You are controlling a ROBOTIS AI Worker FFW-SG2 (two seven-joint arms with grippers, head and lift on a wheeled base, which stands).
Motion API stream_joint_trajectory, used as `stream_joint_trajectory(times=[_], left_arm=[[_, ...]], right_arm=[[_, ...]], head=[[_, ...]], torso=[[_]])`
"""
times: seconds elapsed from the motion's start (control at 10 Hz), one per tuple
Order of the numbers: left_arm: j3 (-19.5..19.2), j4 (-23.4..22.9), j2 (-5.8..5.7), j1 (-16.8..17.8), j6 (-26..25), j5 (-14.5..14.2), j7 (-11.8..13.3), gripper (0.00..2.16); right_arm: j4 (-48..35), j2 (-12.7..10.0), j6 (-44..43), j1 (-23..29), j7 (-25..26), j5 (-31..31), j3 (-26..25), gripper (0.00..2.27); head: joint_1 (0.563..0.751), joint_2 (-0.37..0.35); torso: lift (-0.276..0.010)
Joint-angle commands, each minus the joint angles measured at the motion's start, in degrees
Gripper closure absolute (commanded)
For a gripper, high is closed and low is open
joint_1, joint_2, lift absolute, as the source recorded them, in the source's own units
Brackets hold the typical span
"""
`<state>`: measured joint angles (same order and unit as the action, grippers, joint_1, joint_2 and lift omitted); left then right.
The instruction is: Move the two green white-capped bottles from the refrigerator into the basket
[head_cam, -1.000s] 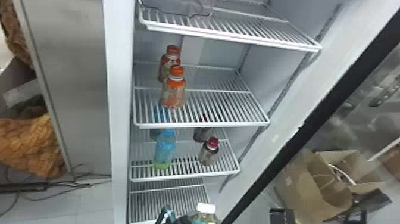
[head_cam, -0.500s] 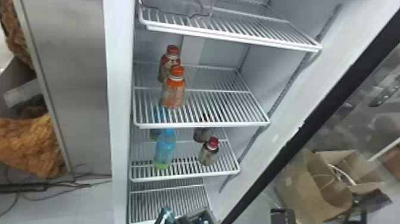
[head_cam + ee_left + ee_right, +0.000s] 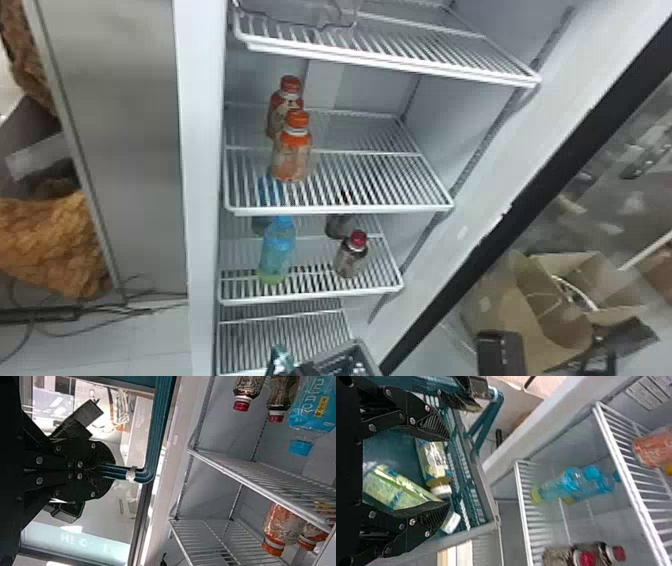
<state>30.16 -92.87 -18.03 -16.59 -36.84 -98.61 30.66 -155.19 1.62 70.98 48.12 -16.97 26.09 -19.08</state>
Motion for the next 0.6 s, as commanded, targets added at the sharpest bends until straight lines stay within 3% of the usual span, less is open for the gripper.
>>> stream_joint_trajectory(times=[0.0,0.3,0.5], left_arm=[[-0.1,0.0,0.01,-0.1,0.0,0.0,0.0,1.21],[-0.1,0.0,0.01,-0.1,0.0,0.1,0.0,1.21],[-0.1,0.0,0.01,0.0,0.0,0.1,0.0,1.22]], right_arm=[[-2.4,-0.2,-0.7,0.4,0.4,-4.1,-0.7,0.54],[-4.2,-1.0,-10.7,1.0,1.5,-9.1,-1.7,0.53],[-1.4,-1.4,-25.3,0.5,1.5,-9.6,-1.6,0.5]], head=[[0.695,-0.35],[0.695,-0.35],[0.695,-0.35]], torso=[[-0.004],[-0.004],[-0.004]])
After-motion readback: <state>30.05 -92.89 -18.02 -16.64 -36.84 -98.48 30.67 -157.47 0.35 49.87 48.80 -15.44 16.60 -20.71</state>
